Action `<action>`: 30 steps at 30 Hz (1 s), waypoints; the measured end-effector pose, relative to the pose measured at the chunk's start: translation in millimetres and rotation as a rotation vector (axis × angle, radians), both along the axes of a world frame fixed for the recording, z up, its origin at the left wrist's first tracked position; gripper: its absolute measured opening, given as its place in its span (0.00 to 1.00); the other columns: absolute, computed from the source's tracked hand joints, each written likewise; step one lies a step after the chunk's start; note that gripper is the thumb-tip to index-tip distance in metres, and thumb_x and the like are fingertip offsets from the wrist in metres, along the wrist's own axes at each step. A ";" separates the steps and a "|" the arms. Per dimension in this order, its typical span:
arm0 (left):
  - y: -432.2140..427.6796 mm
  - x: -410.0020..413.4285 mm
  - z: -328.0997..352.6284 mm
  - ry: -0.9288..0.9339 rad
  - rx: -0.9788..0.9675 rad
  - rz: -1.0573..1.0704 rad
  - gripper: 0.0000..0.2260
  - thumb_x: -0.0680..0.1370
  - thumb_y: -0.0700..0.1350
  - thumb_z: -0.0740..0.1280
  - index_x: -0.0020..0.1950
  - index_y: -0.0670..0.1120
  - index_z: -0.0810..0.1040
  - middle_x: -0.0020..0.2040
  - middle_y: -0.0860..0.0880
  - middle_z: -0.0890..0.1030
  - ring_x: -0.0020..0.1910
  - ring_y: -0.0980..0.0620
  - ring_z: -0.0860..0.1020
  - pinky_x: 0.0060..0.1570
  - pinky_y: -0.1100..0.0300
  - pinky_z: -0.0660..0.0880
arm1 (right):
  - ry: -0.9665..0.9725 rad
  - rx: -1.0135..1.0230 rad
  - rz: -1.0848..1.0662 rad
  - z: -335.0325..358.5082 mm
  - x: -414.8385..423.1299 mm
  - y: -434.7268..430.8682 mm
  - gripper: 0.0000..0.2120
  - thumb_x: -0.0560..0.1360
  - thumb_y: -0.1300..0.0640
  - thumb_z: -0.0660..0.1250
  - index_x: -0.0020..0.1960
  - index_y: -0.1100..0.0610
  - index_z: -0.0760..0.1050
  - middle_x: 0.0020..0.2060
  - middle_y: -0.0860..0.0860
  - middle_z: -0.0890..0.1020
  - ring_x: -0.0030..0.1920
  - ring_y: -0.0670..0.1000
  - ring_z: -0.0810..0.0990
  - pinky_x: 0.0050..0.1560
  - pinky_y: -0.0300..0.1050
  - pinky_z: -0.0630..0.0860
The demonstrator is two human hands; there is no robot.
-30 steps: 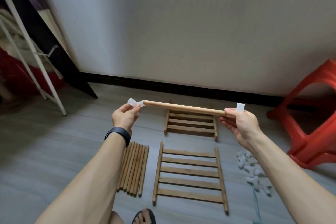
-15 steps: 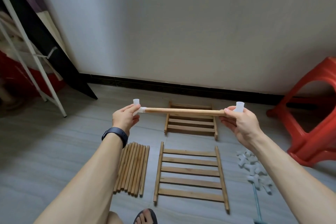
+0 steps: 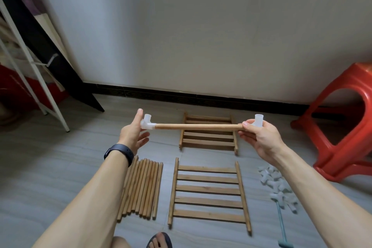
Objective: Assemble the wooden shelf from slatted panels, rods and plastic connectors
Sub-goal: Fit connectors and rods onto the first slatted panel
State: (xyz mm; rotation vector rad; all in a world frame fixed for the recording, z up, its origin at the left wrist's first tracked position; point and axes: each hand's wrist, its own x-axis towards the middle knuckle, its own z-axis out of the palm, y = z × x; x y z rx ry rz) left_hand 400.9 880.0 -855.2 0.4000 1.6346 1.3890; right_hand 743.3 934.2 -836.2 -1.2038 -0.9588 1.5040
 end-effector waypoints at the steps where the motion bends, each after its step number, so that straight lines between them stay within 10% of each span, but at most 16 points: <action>1: -0.9 1.2 2.2 -0.074 0.040 -0.009 0.23 0.79 0.63 0.65 0.58 0.44 0.79 0.53 0.45 0.81 0.50 0.48 0.79 0.47 0.55 0.77 | 0.009 -0.017 -0.010 -0.8 -0.5 0.4 0.02 0.79 0.66 0.66 0.49 0.61 0.75 0.42 0.59 0.82 0.35 0.51 0.84 0.39 0.41 0.82; 17: 0.6 -0.3 3.5 -0.255 0.185 0.051 0.18 0.81 0.49 0.67 0.68 0.44 0.75 0.50 0.43 0.85 0.40 0.51 0.82 0.50 0.55 0.79 | 0.084 -0.381 0.134 11.2 0.8 -2.5 0.21 0.81 0.46 0.62 0.60 0.64 0.74 0.54 0.65 0.83 0.47 0.60 0.85 0.46 0.50 0.82; 30: -2.2 7.0 9.7 -0.214 0.217 0.118 0.12 0.78 0.49 0.72 0.58 0.46 0.79 0.51 0.43 0.86 0.52 0.47 0.84 0.59 0.52 0.78 | -0.117 -0.250 0.023 18.7 -4.3 -6.0 0.11 0.79 0.61 0.54 0.44 0.60 0.73 0.40 0.65 0.85 0.39 0.60 0.82 0.50 0.53 0.79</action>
